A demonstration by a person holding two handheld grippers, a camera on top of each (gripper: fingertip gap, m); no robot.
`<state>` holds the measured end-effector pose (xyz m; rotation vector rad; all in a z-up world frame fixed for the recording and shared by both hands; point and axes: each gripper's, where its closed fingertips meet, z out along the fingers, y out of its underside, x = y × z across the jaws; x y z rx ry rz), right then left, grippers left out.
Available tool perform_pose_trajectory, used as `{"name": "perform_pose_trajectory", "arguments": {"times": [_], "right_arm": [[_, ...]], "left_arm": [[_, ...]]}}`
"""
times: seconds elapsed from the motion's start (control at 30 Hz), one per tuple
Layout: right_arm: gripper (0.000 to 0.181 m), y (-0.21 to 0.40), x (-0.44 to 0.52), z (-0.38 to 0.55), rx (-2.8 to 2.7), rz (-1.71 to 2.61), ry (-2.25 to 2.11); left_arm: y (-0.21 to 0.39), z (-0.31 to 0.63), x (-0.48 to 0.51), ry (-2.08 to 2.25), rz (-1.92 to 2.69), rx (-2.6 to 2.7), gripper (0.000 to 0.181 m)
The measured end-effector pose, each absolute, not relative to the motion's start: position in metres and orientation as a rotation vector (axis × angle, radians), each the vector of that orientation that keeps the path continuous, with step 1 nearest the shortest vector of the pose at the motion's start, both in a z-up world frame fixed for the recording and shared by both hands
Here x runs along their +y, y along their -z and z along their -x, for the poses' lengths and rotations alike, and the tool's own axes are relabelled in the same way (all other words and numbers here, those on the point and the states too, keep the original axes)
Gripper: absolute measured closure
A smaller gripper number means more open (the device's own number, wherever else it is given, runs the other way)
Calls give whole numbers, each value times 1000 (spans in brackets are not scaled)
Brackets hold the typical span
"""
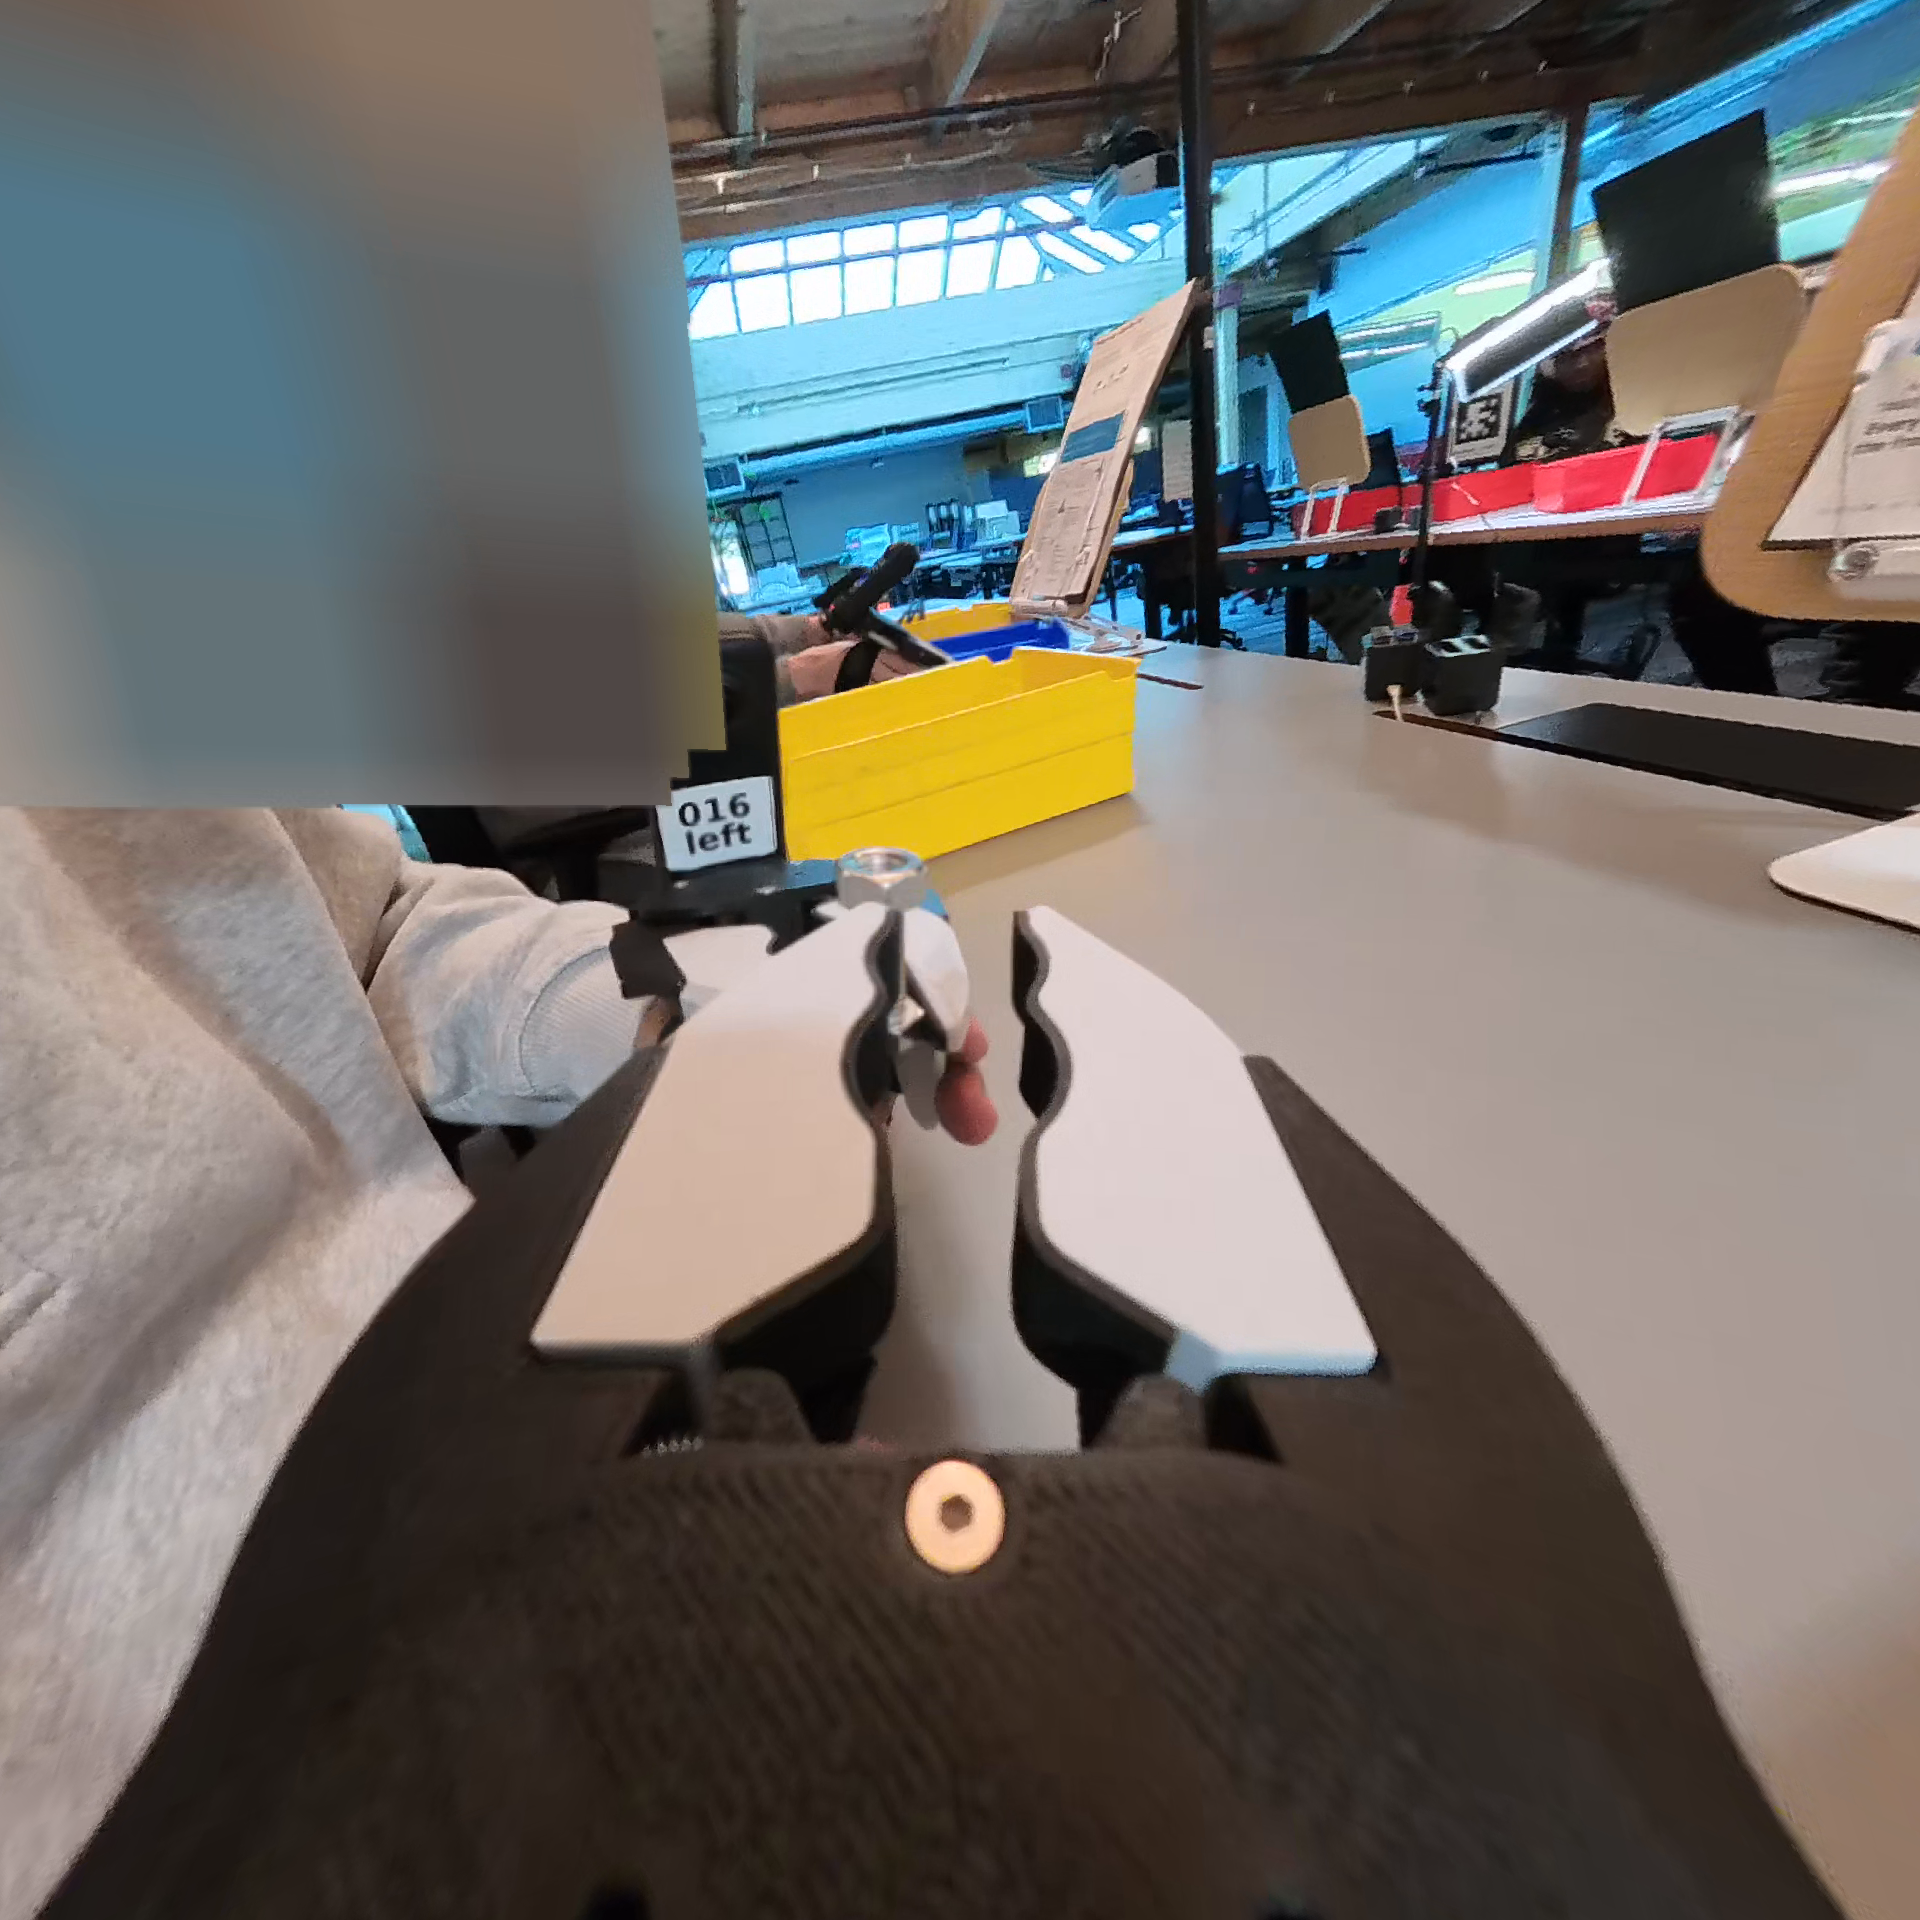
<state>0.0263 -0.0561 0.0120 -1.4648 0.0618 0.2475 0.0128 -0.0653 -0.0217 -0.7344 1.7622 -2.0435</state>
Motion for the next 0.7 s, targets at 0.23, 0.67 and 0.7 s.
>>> {"name": "perform_pose_trajectory", "arguments": {"times": [0.23,0.67,0.7], "right_arm": [[153,-17,-53,-9,-13,1457,-265],[156,-16,-55,-16,15,1450,-272],[155,-16,-54,-14,10,1450,-273]], "left_arm": [[25,-10,-70,2021,706,1792,164],[24,-11,-68,2032,712,1782,164],[24,-11,-68,2027,707,1784,164]]}}
